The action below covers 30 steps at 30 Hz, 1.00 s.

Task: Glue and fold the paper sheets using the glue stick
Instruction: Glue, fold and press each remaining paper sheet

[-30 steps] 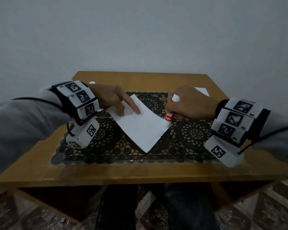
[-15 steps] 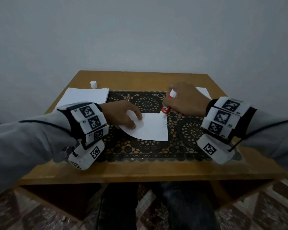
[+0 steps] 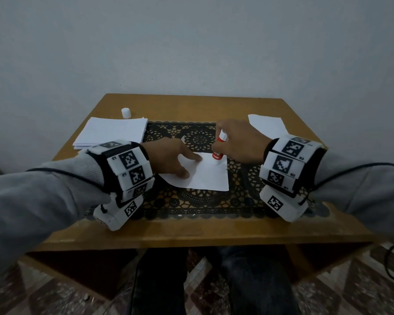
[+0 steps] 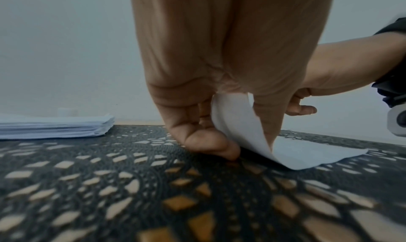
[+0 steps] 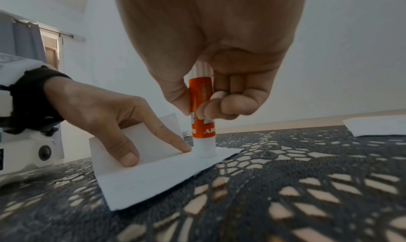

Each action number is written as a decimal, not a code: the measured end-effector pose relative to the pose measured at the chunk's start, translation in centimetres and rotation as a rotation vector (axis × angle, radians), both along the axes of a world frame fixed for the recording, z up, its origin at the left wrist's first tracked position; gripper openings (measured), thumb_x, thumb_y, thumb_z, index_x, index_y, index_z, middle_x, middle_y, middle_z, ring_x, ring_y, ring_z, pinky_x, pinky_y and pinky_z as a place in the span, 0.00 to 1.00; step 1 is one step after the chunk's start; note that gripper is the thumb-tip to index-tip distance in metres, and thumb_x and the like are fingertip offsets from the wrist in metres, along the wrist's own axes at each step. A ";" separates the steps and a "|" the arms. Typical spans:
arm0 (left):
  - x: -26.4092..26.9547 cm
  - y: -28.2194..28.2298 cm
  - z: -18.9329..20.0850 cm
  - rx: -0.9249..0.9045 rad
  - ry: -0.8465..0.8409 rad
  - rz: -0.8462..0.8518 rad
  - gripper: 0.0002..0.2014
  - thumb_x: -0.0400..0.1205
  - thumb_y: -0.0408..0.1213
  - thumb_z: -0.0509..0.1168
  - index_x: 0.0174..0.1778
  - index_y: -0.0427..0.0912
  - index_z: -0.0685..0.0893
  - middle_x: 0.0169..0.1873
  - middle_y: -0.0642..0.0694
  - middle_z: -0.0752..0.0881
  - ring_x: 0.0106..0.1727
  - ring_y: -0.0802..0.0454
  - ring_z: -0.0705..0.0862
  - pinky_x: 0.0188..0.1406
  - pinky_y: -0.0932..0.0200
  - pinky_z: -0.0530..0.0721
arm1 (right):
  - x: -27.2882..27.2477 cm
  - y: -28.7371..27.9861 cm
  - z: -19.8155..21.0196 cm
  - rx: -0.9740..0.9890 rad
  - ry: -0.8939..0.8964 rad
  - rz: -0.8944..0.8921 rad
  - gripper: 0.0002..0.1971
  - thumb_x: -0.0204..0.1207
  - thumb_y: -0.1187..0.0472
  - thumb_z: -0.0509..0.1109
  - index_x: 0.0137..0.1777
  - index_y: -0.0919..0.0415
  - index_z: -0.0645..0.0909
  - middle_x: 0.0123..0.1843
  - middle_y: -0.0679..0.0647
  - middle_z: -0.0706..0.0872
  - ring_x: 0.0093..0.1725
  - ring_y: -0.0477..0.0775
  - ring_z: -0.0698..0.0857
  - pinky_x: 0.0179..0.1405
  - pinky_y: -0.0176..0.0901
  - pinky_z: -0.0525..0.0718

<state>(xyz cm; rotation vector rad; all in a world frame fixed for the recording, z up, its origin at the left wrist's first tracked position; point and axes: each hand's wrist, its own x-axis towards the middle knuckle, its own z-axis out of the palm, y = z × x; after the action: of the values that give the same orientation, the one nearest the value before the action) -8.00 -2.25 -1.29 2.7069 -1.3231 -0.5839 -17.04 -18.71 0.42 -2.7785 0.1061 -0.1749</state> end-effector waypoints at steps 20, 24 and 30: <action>-0.4 0.4 -0.1 -0.018 -0.044 0.006 0.29 0.80 0.46 0.69 0.78 0.58 0.69 0.73 0.46 0.76 0.67 0.46 0.76 0.54 0.64 0.67 | -3.2 -0.1 1.8 0.238 0.332 0.122 0.10 0.74 0.59 0.75 0.45 0.65 0.80 0.34 0.60 0.89 0.28 0.53 0.84 0.23 0.41 0.80; -0.5 0.7 -0.2 -0.049 -0.071 0.006 0.29 0.79 0.46 0.70 0.77 0.57 0.71 0.71 0.46 0.77 0.67 0.47 0.75 0.52 0.65 0.67 | -3.2 -2.7 4.4 0.359 0.403 0.136 0.08 0.74 0.65 0.75 0.47 0.65 0.79 0.40 0.60 0.92 0.37 0.57 0.89 0.36 0.46 0.85; -0.6 0.8 -0.1 -0.053 -0.056 0.043 0.29 0.77 0.49 0.72 0.74 0.60 0.73 0.65 0.43 0.75 0.67 0.47 0.67 0.60 0.54 0.70 | -0.7 -5.7 3.9 0.446 0.154 0.017 0.07 0.83 0.64 0.65 0.58 0.62 0.81 0.48 0.57 0.90 0.49 0.55 0.88 0.52 0.51 0.86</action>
<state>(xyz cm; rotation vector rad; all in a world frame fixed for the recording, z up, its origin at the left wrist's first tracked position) -8.57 -1.44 -1.42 2.7200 -1.2698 -0.4659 -17.69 -24.43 4.28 -2.3431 0.1409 0.0631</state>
